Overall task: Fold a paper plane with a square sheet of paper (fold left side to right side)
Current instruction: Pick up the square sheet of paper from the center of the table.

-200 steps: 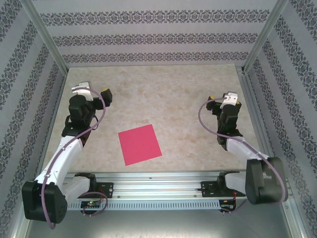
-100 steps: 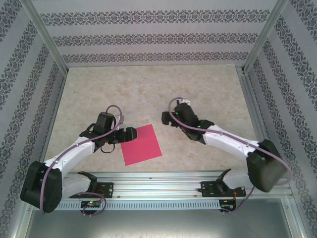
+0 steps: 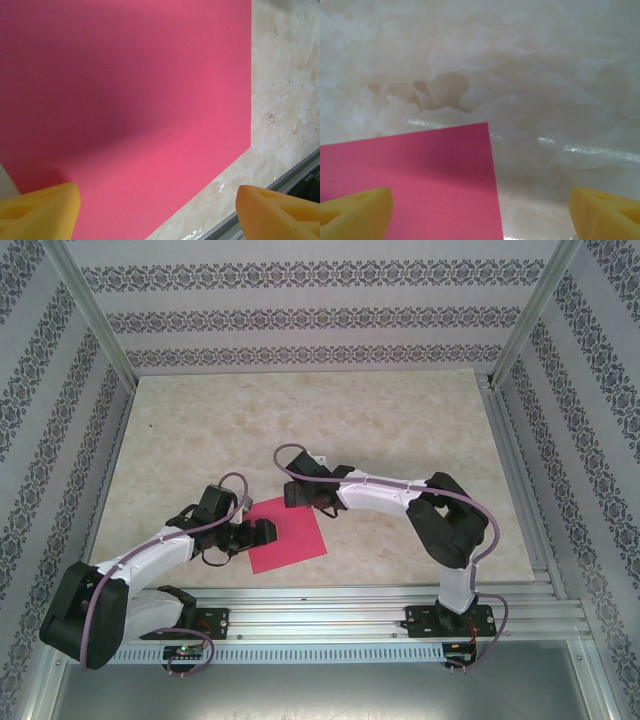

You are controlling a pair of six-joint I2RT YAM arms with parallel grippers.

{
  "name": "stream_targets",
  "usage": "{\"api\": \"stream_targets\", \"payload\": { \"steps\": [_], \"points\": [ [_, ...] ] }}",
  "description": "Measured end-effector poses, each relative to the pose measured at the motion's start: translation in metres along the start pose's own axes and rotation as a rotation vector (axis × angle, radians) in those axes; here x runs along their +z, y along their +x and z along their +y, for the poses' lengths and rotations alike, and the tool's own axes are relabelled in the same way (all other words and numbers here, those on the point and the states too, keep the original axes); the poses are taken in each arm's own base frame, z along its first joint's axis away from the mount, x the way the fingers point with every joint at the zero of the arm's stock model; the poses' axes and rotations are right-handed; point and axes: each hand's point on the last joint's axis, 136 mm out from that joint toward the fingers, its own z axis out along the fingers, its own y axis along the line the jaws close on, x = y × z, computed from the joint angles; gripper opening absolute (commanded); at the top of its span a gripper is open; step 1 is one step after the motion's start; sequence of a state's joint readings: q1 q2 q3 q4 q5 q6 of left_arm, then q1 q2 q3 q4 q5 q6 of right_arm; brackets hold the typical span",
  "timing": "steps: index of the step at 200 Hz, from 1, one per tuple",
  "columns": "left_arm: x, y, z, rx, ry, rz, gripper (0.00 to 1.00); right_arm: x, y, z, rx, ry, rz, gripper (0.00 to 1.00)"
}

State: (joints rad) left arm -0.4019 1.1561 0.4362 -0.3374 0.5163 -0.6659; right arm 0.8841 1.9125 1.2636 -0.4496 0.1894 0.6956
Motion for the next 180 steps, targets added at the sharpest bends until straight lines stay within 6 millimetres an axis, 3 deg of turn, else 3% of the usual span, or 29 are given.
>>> {"api": "stream_targets", "payload": {
  "steps": [47,127,180],
  "points": [
    [0.004,0.005,0.003,-0.016,-0.009,0.017,0.82,0.018,0.031,0.022,-0.018,-0.023,0.095,0.84],
    [0.006,0.007,0.003,-0.003,-0.012,0.018,0.82,0.017,0.031,0.025,0.04,-0.043,0.093,0.72],
    [0.007,0.006,0.002,0.002,-0.011,0.013,0.81,0.014,0.037,0.049,0.044,-0.152,0.122,0.65]
  ]
}}
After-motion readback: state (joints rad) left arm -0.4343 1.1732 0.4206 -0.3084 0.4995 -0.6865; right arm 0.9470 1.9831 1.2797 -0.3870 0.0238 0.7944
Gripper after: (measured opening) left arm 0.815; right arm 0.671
